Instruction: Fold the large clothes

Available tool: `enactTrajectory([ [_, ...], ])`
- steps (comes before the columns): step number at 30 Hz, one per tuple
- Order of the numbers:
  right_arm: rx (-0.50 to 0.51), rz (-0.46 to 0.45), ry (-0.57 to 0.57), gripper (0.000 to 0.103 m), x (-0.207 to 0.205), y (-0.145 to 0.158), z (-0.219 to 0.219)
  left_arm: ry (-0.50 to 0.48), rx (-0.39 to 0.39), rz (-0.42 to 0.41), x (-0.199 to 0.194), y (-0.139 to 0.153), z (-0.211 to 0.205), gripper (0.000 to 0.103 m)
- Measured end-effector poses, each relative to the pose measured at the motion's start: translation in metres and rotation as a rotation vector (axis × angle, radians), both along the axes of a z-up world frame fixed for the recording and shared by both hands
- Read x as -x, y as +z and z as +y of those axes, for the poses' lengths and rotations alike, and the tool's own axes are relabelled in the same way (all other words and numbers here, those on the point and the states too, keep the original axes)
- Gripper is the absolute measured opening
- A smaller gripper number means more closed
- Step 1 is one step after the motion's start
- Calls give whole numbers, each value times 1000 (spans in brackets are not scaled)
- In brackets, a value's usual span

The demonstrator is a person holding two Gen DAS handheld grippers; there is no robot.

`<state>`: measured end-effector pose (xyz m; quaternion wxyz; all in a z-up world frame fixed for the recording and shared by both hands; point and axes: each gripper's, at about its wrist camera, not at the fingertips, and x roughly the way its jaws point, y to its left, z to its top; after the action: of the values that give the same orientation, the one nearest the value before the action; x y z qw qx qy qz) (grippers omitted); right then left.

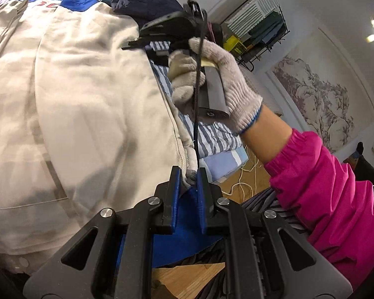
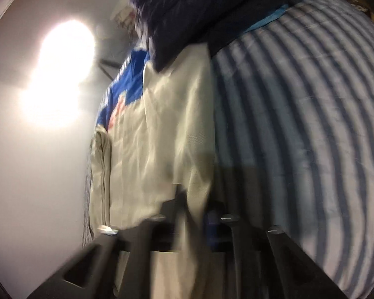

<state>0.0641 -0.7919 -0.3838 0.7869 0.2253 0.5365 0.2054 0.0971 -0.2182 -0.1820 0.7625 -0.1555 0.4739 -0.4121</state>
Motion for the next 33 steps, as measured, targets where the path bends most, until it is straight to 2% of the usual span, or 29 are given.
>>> enactTrajectory([
  [5, 179, -94, 70, 2, 6, 35, 50, 14, 31, 17, -4, -3, 16, 11],
  [8, 231, -132, 95, 0, 11, 52, 78, 29, 47, 19, -3, -4, 31, 9],
  [13, 426, -241, 188, 0, 24, 76, 151, 84, 88, 34, -1, -3, 66, 7],
  [16, 499, -275, 258, 0, 26, 75, 193, 130, 108, 62, -3, -9, 88, 7],
  [20, 566, -281, 352, 0, 27, 53, 249, 191, 131, 106, -4, -21, 116, 7],
  [22, 618, -297, 380, 0, 29, 42, 264, 211, 135, 112, -6, -22, 124, 7],
  [26, 572, -252, 350, 0, 23, 40, 240, 202, 133, 85, -10, -17, 123, 7],
  [32, 368, -177, 189, 2, 11, 60, 132, 120, 119, 17, -11, 0, 96, 7],
  [33, 344, -166, 166, 5, 9, 62, 112, 98, 113, 9, -12, 3, 86, 7],
])
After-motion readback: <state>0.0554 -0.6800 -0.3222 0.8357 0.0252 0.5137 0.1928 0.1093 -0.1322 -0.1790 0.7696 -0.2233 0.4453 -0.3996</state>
